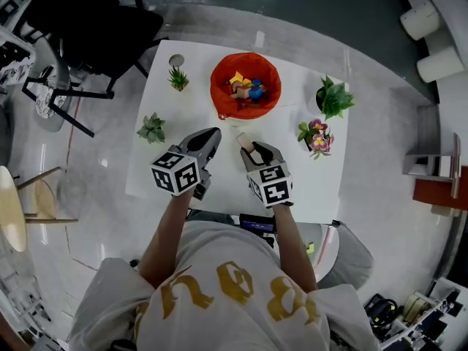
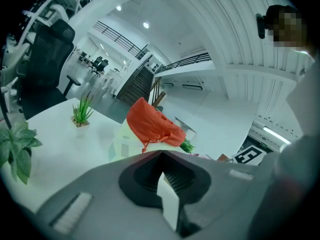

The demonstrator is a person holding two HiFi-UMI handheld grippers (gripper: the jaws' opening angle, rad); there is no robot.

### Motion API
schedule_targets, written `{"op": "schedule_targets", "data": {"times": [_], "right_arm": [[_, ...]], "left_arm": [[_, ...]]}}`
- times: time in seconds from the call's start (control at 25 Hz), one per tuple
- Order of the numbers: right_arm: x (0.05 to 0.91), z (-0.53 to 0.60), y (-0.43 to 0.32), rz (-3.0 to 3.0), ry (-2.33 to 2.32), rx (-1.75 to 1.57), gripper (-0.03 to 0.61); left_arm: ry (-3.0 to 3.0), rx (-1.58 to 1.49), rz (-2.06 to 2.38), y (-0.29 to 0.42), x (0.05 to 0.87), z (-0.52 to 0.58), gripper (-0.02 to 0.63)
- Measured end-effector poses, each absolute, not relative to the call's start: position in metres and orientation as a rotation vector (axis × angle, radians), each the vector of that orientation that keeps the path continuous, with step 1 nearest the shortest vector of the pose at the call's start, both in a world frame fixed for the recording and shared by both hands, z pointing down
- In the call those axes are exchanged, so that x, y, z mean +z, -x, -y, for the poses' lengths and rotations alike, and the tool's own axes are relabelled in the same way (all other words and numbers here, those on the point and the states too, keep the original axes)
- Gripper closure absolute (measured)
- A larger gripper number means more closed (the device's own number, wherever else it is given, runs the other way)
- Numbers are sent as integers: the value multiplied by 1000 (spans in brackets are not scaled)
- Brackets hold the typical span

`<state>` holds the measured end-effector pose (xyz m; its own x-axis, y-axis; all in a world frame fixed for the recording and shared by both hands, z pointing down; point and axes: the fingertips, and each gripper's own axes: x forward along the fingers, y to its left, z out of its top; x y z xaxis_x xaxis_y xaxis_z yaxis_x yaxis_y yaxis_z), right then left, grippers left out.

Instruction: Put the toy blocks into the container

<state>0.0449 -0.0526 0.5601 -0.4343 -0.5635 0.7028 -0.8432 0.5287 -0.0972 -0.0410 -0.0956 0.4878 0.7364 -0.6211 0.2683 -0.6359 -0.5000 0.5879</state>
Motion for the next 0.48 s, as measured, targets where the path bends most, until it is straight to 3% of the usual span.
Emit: {"op": "schedule_targets", "data": {"times": [0.48], "right_arm": [[514,63,-54,2258,-1268,548,413]], "left_arm": [[-2310,-33,948,31,452,93,614]]}}
